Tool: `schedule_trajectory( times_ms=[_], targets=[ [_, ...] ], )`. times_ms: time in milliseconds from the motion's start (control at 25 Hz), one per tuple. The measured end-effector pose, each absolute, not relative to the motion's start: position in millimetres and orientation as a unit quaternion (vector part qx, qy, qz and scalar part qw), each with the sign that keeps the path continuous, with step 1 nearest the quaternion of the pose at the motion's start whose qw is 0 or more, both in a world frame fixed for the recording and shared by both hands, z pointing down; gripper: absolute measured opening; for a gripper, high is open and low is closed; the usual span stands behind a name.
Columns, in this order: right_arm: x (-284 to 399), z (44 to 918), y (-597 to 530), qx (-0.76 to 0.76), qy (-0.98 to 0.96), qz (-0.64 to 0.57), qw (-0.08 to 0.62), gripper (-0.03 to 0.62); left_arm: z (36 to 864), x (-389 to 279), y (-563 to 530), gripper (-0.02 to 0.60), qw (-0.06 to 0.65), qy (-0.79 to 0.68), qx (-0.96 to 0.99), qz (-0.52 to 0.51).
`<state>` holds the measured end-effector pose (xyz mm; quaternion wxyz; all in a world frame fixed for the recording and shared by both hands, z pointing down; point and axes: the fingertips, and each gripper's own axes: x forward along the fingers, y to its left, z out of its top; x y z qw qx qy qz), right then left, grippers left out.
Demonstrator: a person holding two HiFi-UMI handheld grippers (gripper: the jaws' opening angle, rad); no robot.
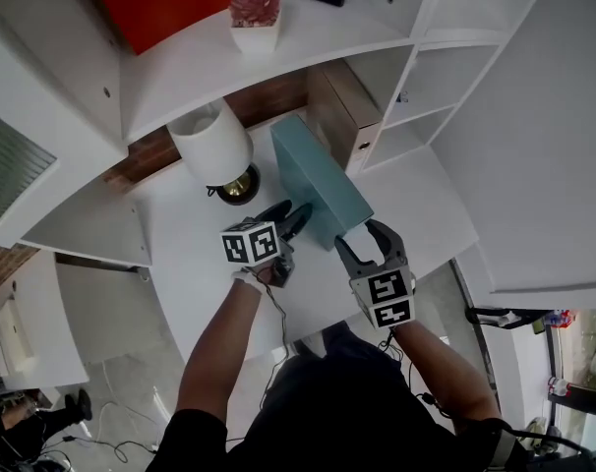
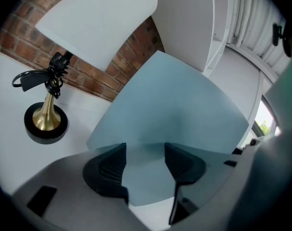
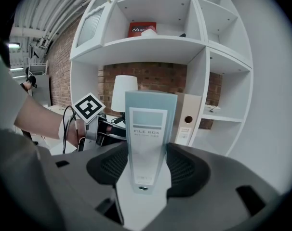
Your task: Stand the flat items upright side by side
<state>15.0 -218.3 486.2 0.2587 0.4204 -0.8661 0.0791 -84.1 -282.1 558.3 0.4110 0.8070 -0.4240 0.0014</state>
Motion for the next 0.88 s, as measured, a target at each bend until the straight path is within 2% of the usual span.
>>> schedule_trajectory(
  times_ms=[880],
  targets=[
    [17,490,-340,0.459,-0.861,0.073,0.209,0.25,565,-77,-407,0.249,0.439,-0.467,0.765,-0.056]
  ],
)
